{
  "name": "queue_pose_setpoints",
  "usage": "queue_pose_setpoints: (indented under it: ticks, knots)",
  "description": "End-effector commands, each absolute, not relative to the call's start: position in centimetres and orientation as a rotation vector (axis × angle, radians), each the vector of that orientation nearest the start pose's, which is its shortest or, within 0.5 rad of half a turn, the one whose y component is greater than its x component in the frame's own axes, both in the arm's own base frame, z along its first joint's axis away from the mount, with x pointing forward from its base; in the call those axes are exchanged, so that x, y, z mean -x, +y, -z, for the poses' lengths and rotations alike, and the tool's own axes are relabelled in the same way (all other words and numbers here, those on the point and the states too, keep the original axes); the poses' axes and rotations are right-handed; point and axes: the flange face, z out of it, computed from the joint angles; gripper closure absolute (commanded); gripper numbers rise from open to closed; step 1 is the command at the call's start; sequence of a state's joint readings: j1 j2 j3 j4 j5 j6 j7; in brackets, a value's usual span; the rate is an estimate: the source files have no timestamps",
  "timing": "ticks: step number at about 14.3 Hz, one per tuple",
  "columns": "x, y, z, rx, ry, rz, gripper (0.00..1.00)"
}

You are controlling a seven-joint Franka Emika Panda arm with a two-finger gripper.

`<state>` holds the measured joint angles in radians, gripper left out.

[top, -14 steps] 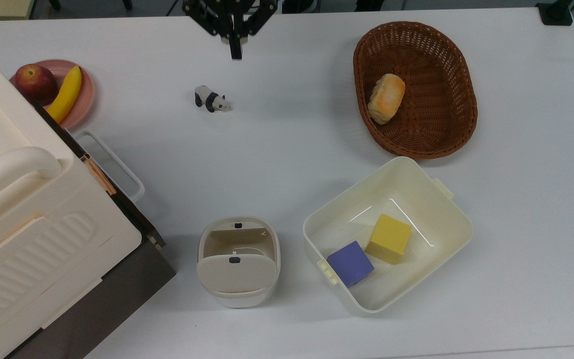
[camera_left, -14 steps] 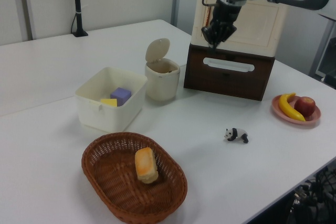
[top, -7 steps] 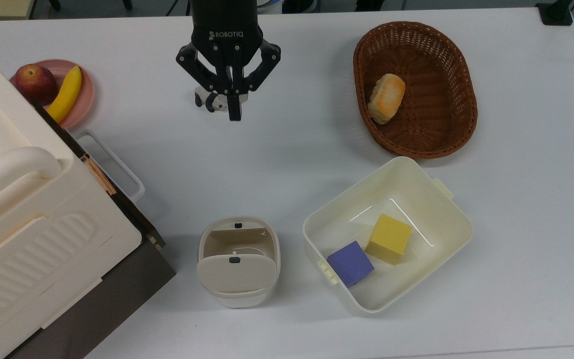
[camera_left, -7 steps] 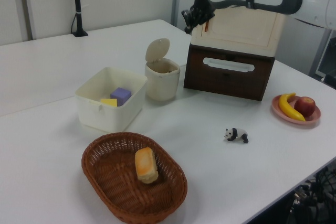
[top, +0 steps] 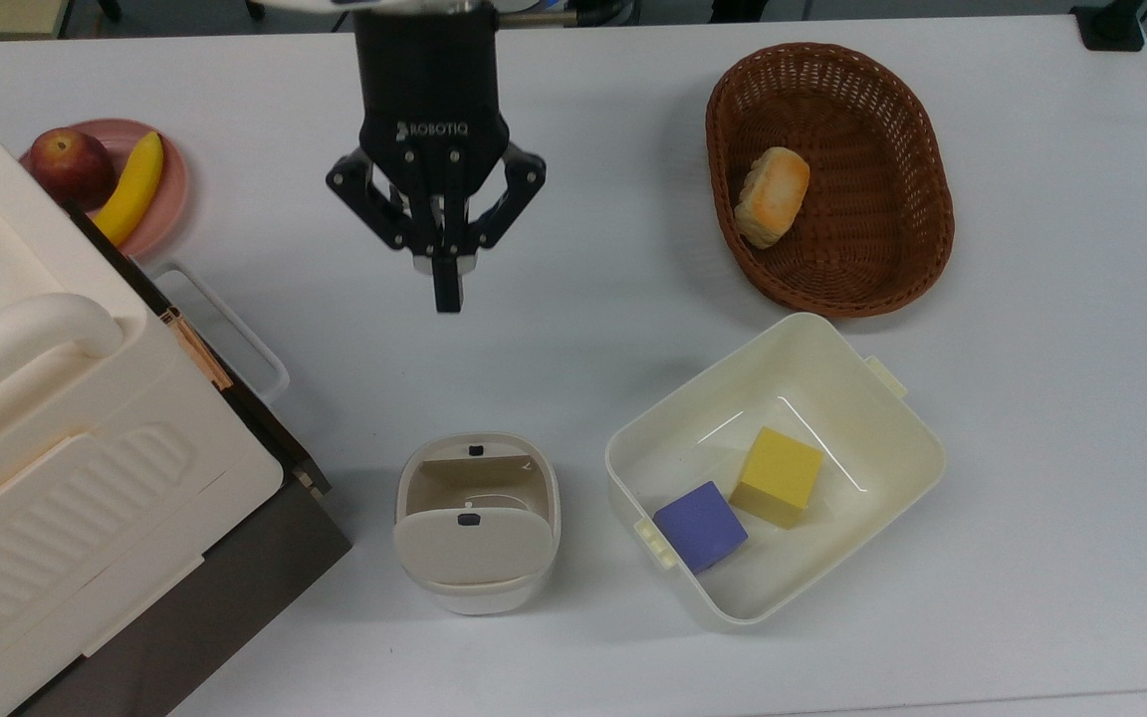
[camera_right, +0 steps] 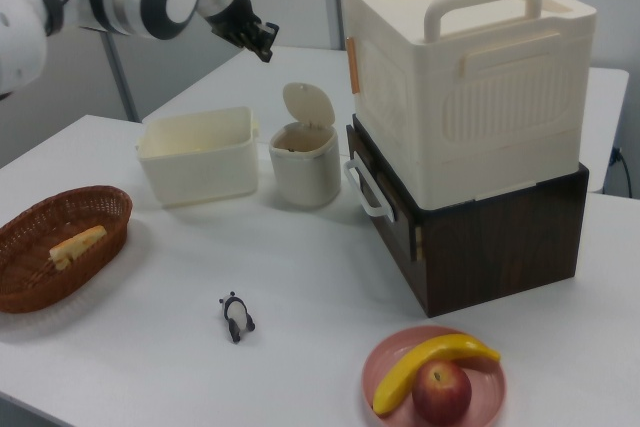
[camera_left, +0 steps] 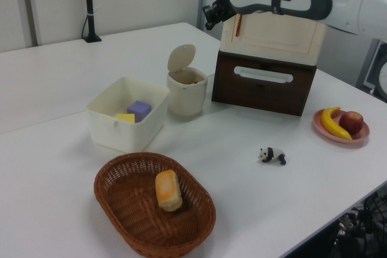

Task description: Close the trash can

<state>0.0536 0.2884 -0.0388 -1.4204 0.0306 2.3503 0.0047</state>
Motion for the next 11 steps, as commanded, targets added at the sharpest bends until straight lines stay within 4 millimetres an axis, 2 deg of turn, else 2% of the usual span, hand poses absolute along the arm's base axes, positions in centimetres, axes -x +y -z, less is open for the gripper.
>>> queue_pose_setpoints:
  ticks: [1,3,8,11]
  knots:
    - [-72.3,1.6,-59.6,2.939,-0.033,1.032,1.00]
    - [-73.0,1.7,-59.0,2.909,-0.023,1.115,1.00]
    - [-75.0,1.7,-54.5,2.922,-0.043,1.131,0.99]
    - [-75.4,1.6,-54.3,2.900,-0.042,1.195,1.00]
